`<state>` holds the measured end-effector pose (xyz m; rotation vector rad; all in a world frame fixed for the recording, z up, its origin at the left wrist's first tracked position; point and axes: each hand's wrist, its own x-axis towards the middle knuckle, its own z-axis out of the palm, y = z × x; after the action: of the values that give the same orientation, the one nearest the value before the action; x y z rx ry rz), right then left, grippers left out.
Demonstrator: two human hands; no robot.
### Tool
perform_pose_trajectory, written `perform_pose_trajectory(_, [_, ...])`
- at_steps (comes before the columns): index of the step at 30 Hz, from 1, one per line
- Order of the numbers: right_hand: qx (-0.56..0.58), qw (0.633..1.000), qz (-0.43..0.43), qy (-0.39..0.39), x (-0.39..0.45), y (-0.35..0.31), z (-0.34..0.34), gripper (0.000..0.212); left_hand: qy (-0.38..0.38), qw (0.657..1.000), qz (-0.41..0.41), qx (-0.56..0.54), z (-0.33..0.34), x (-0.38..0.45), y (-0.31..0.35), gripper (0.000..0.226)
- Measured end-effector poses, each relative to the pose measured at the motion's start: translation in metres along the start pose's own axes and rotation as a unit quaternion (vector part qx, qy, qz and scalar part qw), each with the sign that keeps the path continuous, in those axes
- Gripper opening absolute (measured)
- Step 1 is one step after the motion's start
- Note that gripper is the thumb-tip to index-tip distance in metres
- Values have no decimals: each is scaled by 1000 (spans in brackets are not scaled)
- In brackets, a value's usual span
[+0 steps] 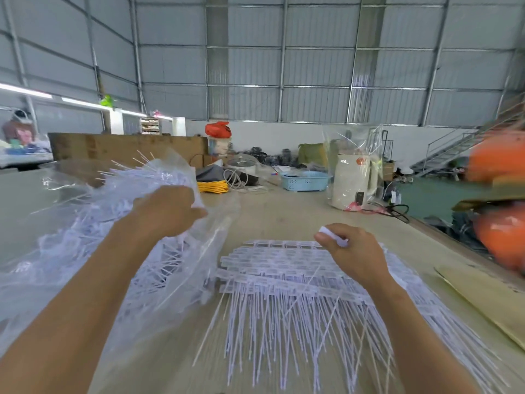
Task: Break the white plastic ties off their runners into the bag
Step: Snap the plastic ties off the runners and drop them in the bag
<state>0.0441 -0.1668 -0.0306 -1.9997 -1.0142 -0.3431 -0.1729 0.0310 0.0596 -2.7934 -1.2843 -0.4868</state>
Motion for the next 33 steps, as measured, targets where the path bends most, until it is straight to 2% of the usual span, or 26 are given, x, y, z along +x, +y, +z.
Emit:
perform_pose_trajectory(2, [2, 1000, -1, -4, 0, -2, 0, 18, 185, 978, 57, -80, -9, -15, 23, 26])
perform_pose_trajectory(3, [5, 1000, -4, -7, 1, -3, 0, 18, 254, 943, 128, -172, -10, -26, 39, 20])
perform_pose_trajectory(4, [11, 1000, -9, -14, 2, -3, 0, 18, 267, 904, 201, -268, -8, -38, 57, 15])
perform_pose_trajectory(6, [31, 998, -28, -43, 2, -3, 0, 14, 173, 857, 279, -397, 5, -54, 93, 12])
perform_pose_trajectory(7, [43, 997, -34, -61, 2, -3, -1, 13, 119, 857, 272, -420, 17, -56, 109, 8])
perform_pose_trajectory(8, [54, 995, -37, -77, 1, -4, -2, 15, 84, 869, 244, -423, 31, -52, 122, 8])
perform_pose_trajectory(10, [79, 992, -42, -94, -1, -5, -3, 24, 57, 909, 173, -375, 57, -37, 136, 36])
perform_pose_trajectory(11, [91, 990, -47, -95, -1, -5, -3, 27, 29, 916, 141, -374, 68, -30, 139, 46])
perform_pose_trajectory(12, [99, 990, -52, -91, -2, -5, -3, 27, -13, 905, 117, -408, 76, -24, 140, 50])
perform_pose_trajectory(13, [99, 990, -61, -84, -2, -6, -2, 27, -66, 872, 105, -474, 81, -21, 141, 48])
perform_pose_trajectory(14, [95, 990, -68, -74, -1, -5, -2, 26, -111, 823, 100, -548, 87, -18, 142, 42])
perform_pose_trajectory(15, [89, 992, -70, -62, 0, -5, -2, 25, -130, 787, 105, -594, 92, -18, 144, 37])
perform_pose_trajectory(16, [87, 993, -65, -51, 0, -5, -1, 24, -121, 776, 119, -607, 96, -17, 145, 33])
perform_pose_trajectory(20, [72, 997, 2, -6, 2, -6, 0, 21, -39, 780, 131, -611, 102, -18, 149, 36])
perform_pose_trajectory(22, [11, 1000, 9, -27, 3, -8, -3, 18, -8, 768, 131, -627, 100, -19, 150, 33])
perform_pose_trajectory(23, [20, 998, 0, -55, 2, -8, -5, 24, 4, 759, 135, -637, 98, -19, 151, 29])
perform_pose_trajectory(26, [166, 981, -43, -91, 0, -16, -12, 37, 11, 732, 143, -666, 86, -18, 150, 27])
perform_pose_trajectory(29, [304, 946, -18, -114, -1, -19, -17, 40, -49, 707, 130, -693, 77, -13, 148, 29])
perform_pose_trajectory(31, [253, 958, -9, -131, -2, -15, -13, 37, -83, 717, 104, -684, 84, -15, 146, 30])
perform_pose_trajectory(33, [120, 982, -15, -145, -3, -11, -3, 30, -93, 736, 80, -665, 100, -17, 143, 31])
